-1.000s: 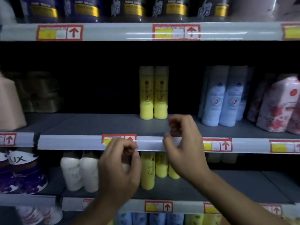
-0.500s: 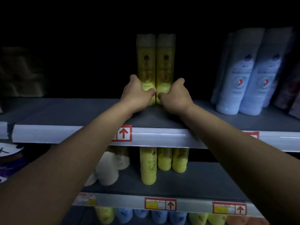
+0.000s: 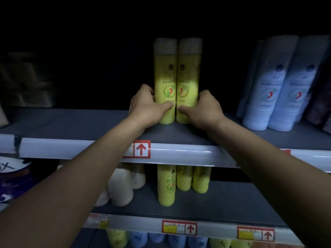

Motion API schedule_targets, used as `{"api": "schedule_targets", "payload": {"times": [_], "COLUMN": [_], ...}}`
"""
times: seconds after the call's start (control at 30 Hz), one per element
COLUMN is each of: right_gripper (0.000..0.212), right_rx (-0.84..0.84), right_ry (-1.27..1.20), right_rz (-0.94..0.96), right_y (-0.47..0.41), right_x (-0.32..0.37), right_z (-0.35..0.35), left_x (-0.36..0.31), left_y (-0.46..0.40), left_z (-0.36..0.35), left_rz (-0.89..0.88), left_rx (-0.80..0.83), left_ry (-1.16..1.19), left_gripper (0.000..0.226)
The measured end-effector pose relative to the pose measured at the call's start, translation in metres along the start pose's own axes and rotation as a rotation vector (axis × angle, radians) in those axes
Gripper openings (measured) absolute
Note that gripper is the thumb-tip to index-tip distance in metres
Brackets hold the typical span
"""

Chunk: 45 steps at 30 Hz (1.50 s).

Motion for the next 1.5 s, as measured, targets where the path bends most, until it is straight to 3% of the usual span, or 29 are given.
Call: {"api": "schedule_targets", "payload": {"times": [0.2, 0.53, 0.83, 1.0, 1.2, 1.5], "right_gripper": [0.057, 0.053, 0.046, 0.044, 0.056, 0.052], "right_rx": [0.037, -0.124, -0.091, -0.014, 0.058, 0.191], "right_ry": [0.007, -0.049, -0.157, -0.192, -0.065, 0.094], "right_rz": [0.084, 0.291, 0.335, 0.275, 0.214, 0.077], "right_y": [0.025, 0.091, 0.168, 0.208, 0.238, 0.243], "right_x": [0.01, 0.043, 0.019, -0.026, -0.087, -0.165], "right_z": [0.025, 0.094, 0.137, 0.126, 0.106, 0.065], "left_x": [-0.011, -0.056, -0.072, -0.041, 0.012, 0.099], "left_y": [0.029, 0.091, 0.165, 0.208, 0.251, 0.294], "left_z": [0.027, 0.088, 0.117, 0.102, 0.068, 0.003], "left_rz": [-0.083, -0.301, -0.344, -0.317, -0.187, 0.036], "left_rx": [-0.02, -0.161, -0.062, 0.003, 0.141, 0.33], "left_ry": [0.027, 0.206, 0.263, 0.208, 0.196, 0.132], "left_gripper": [0.057, 0.058, 0.056, 0.054, 0.054, 0.054]}}
Point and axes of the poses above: each hand's wrist, its own y-axis away from the middle knuckle, its own z-axis out of the back of the hand, x = y × z, the point moved 8 cm from there along -y, towards the middle knuckle, and after that the axes turned 11 degrees about -x, right-handed, at the moved point
